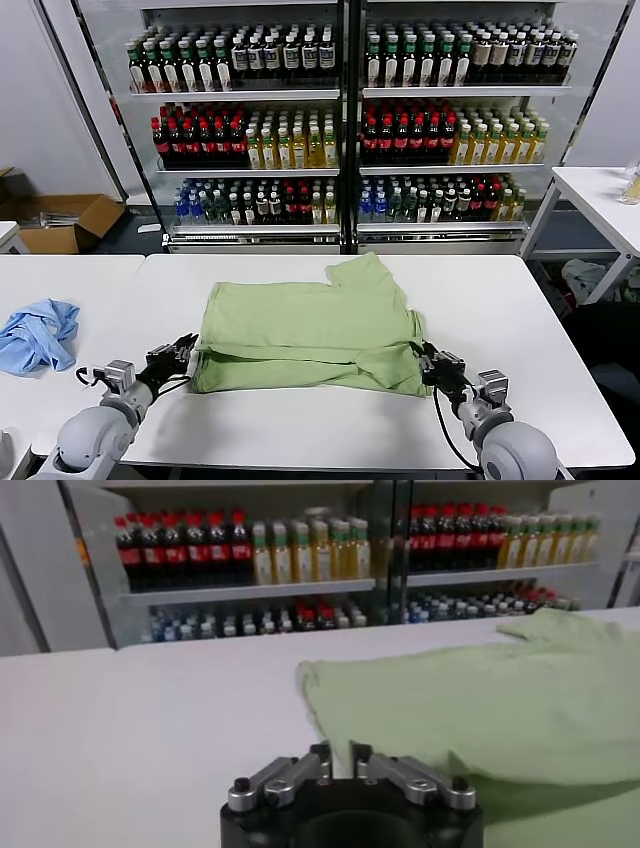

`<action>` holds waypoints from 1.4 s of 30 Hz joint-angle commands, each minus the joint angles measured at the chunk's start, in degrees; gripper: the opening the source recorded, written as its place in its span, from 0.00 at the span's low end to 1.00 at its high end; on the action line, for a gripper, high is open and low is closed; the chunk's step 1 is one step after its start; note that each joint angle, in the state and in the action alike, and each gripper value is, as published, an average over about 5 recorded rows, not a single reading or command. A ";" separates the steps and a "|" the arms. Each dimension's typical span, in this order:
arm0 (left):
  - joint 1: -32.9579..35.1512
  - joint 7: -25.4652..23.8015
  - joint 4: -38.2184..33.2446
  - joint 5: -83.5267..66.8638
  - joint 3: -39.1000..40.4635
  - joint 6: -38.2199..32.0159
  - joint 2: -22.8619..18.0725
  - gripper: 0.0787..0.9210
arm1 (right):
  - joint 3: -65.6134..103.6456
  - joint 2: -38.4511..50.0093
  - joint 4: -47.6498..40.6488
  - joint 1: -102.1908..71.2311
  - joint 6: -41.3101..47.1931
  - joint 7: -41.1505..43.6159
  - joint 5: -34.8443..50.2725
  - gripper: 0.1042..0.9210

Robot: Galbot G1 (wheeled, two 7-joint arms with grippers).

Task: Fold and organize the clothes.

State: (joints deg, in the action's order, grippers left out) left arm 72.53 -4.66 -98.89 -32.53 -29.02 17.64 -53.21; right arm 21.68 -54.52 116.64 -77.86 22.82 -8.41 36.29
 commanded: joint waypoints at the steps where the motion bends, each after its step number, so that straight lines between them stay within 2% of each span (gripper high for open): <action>1: 6.87 3.53 -8.35 -2.73 -4.29 0.83 1.07 0.28 | 2.86 0.30 3.47 -5.64 1.24 -1.46 -0.75 0.49; 4: 8.99 5.17 -12.15 -6.94 -4.72 1.86 0.75 0.38 | 2.88 -0.12 4.68 -8.04 1.07 -1.64 -0.21 0.59; 8: 12.51 5.03 -16.80 -8.93 -4.37 3.11 -0.28 0.51 | 1.73 -1.37 4.20 -9.24 0.87 -2.00 -0.10 0.73; 12: 15.63 4.80 -19.23 -6.71 -3.77 7.75 -1.12 0.65 | 0.99 -2.24 3.11 -8.72 0.89 -3.20 -0.14 0.85; 17: 16.96 5.76 -17.32 -0.96 -2.91 13.40 -1.81 0.82 | 0.26 -2.94 2.30 -8.11 1.07 -4.14 -0.14 0.88; 22: 15.65 7.60 -14.62 -0.76 -2.05 13.41 -2.45 0.88 | -0.38 -3.78 1.67 -7.55 1.02 -4.35 -0.19 0.88; 25: 14.62 8.69 -13.31 -0.87 -1.59 13.00 -2.71 0.88 | -0.52 -4.08 1.36 -7.30 1.10 -4.71 -0.21 0.84; 30: 13.84 9.08 -12.04 -1.15 -1.37 12.21 -2.81 0.84 | -0.46 -4.32 1.06 -7.33 1.23 -4.74 -0.21 0.67; 42: 12.68 8.51 -11.67 -1.55 -0.89 11.12 -3.04 0.45 | -0.85 -4.90 0.17 -7.04 2.55 -4.20 -0.57 0.25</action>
State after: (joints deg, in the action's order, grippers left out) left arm 85.20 3.45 -111.28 -34.44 -30.21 28.00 -56.03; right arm 21.01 -59.25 117.04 -84.76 24.94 -12.44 35.69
